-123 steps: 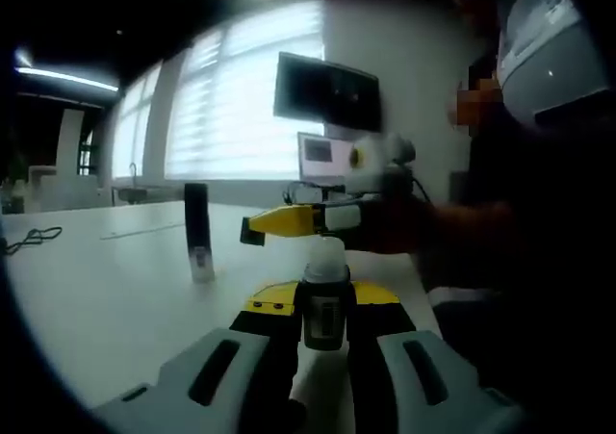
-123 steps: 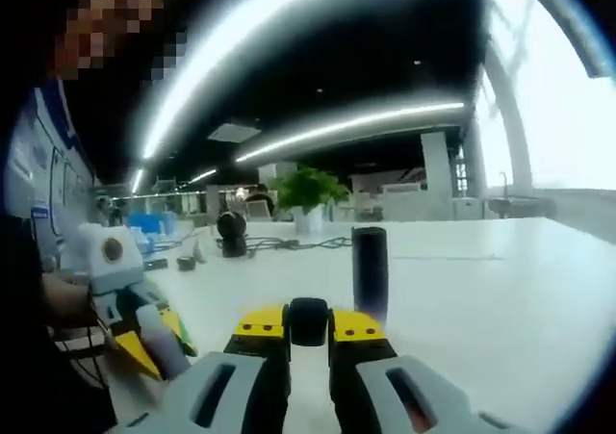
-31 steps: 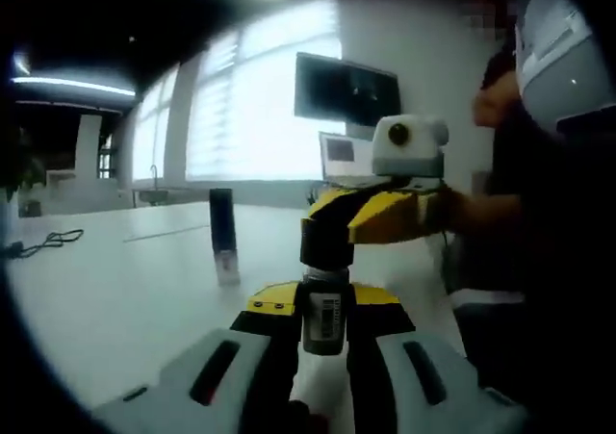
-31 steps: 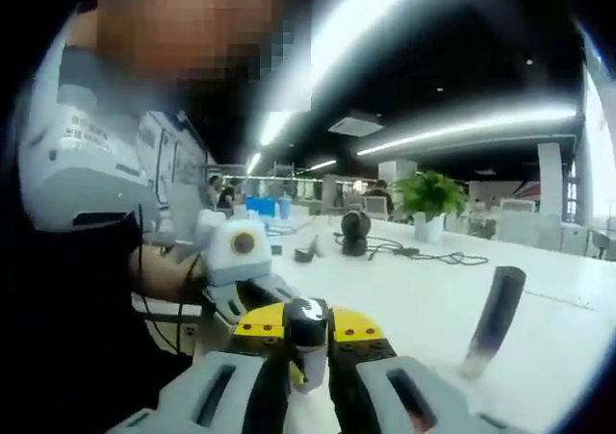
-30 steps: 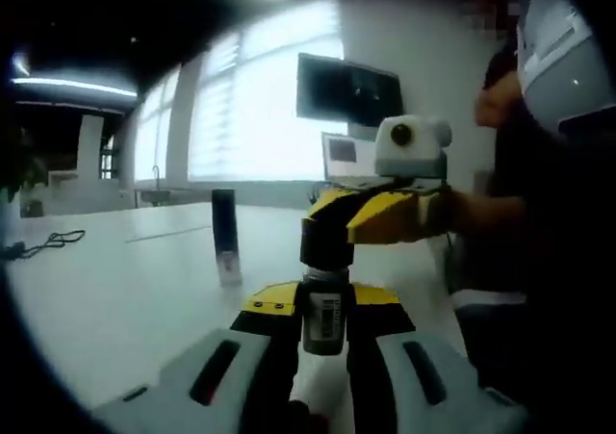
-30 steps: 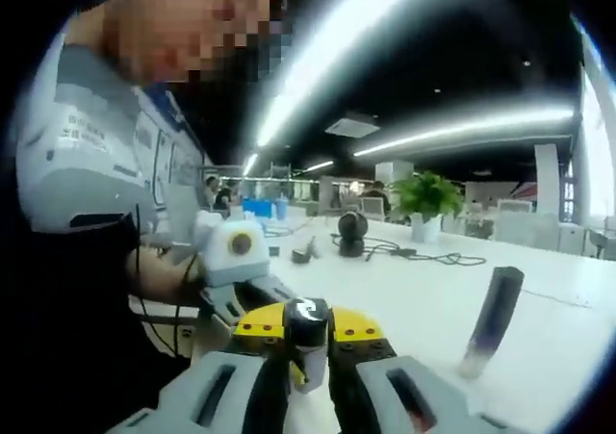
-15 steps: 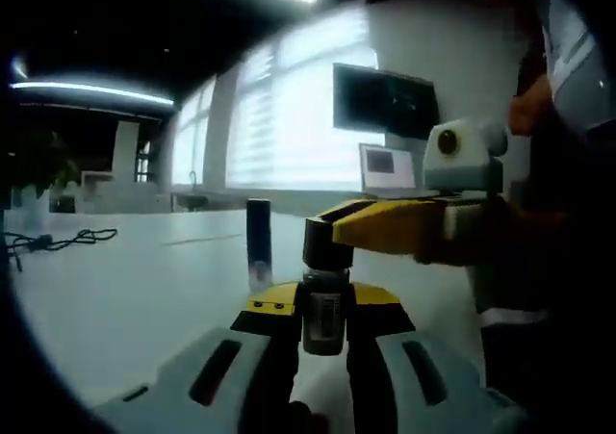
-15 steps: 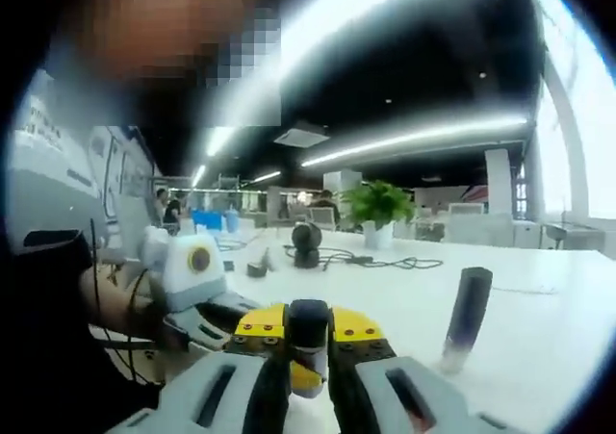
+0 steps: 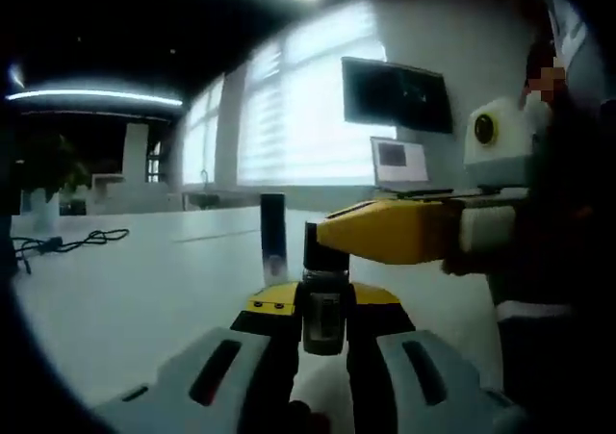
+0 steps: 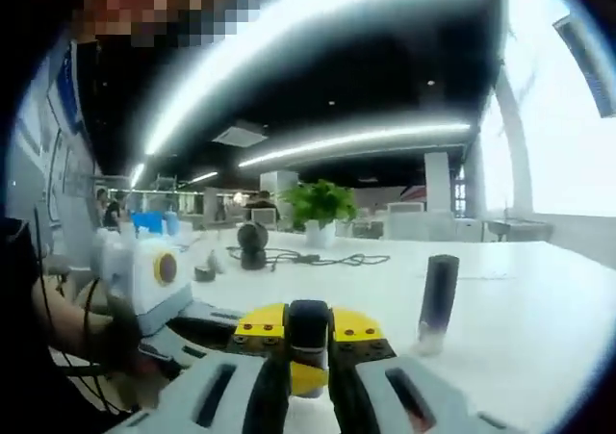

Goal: Pick up cosmetic bottle twist off cap place on table pick up cap screw tight cap place on table

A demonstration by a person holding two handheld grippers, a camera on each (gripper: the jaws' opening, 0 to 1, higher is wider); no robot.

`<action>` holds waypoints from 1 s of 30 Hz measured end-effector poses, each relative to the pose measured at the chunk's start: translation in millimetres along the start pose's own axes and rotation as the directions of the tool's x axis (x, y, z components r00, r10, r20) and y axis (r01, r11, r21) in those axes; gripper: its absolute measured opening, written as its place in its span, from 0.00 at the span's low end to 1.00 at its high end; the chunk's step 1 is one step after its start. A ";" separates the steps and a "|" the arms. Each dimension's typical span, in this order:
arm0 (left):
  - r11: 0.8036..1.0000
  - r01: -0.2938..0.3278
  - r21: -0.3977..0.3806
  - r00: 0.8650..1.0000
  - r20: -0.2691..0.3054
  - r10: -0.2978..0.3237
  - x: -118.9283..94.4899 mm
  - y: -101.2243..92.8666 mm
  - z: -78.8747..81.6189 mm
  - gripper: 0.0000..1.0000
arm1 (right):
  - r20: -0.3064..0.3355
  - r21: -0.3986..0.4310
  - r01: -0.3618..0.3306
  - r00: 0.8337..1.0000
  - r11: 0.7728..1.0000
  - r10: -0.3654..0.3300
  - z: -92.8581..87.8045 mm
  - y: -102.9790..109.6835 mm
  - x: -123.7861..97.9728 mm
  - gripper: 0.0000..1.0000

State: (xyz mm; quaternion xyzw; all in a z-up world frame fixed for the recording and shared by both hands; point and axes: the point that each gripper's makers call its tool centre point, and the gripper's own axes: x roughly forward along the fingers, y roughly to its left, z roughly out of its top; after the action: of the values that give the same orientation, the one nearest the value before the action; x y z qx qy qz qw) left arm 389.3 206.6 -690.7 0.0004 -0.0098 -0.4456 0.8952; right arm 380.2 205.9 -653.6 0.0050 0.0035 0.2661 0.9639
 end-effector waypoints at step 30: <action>0.997 0.069 -0.036 0.998 -0.005 -0.070 7.7 0.6 1.3 0.08 | 0.085 0.052 -0.088 0.993 0.995 0.083 12.2 -29.1 -16.2 0.23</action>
State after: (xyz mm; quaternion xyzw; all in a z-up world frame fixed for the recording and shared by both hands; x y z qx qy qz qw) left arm 394.4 200.9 -689.2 -0.0140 0.0010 -0.4765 0.8790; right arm 381.3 172.5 -641.7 0.0430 -0.0290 0.3066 0.9504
